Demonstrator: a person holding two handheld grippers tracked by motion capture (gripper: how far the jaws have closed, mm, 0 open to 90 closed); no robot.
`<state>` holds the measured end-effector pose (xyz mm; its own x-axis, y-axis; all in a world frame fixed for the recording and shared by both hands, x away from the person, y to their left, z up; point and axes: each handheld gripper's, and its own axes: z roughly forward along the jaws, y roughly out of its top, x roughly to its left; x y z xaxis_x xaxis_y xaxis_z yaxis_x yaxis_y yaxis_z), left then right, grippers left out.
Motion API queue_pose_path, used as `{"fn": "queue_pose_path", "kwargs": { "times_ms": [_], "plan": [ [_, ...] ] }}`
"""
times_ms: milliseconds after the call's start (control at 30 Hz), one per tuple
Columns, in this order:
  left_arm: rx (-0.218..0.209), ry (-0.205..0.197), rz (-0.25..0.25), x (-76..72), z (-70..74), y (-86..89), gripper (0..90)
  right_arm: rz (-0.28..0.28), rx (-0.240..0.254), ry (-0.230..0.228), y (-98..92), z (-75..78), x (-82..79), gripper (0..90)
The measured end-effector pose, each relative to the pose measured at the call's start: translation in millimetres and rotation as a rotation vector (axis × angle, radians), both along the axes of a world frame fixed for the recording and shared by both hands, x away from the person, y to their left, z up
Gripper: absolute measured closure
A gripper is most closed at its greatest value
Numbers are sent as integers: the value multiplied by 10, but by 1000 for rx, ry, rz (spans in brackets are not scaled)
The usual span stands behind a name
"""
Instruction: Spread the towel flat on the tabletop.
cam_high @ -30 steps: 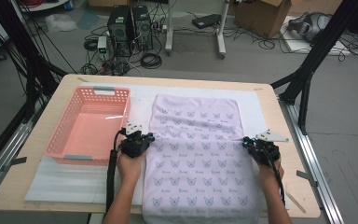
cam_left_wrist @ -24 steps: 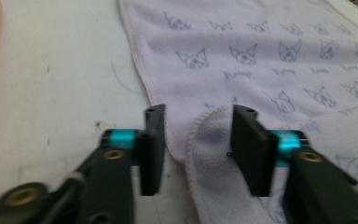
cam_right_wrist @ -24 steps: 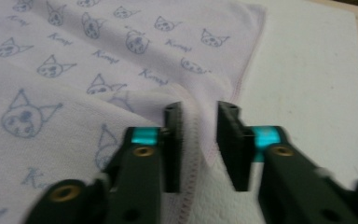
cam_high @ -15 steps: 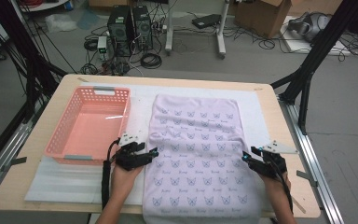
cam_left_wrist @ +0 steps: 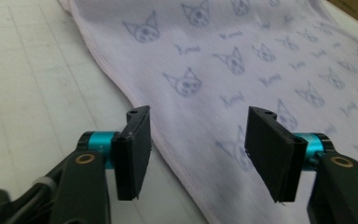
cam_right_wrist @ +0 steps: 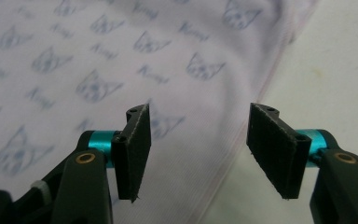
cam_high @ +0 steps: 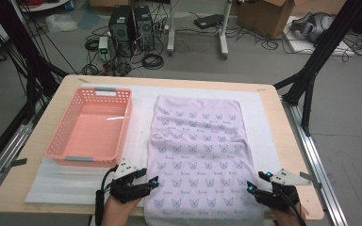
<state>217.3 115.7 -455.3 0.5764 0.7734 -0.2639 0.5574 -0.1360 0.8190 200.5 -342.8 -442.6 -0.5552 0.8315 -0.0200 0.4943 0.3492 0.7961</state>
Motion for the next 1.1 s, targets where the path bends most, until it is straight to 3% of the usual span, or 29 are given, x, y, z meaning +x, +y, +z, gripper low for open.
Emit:
{"fn": "queue_pose_path", "kwargs": {
  "times_ms": [67,100,167,233,267,333,467,567,667,833,967,1100],
  "plan": [
    [6,5,-13,-62,-34,-18,442,19,-38,0,6,-28,-69,386],
    [11,-16,-11,-97,-50,-30,442,18,-54,1,-9,-42,-96,392],
    [21,-27,-11,-137,-56,-50,462,5,-39,10,-54,-56,-103,456],
    [43,-53,-24,-168,-72,-69,536,-5,-37,18,-92,-66,-96,537],
    [68,-84,-18,-188,-88,-74,578,-7,-36,30,-95,-79,-91,562],
    [78,-110,-1,-200,-113,-55,683,-1,-17,40,-81,-86,-93,629],
    [60,-85,-3,-187,-109,-15,850,9,12,67,-50,-82,-100,816],
    [71,-70,-2,-189,-80,-24,867,24,21,64,-50,-86,-104,860],
    [59,-38,2,-194,-46,55,872,40,50,95,-84,-75,-104,865],
    [4,-44,39,-248,56,266,873,82,73,92,-107,-1,-157,866],
    [3,-56,44,-304,102,329,873,123,95,68,-52,99,-213,865],
    [-15,-61,61,-355,143,443,872,178,123,86,41,116,-223,864]
  ]
}}
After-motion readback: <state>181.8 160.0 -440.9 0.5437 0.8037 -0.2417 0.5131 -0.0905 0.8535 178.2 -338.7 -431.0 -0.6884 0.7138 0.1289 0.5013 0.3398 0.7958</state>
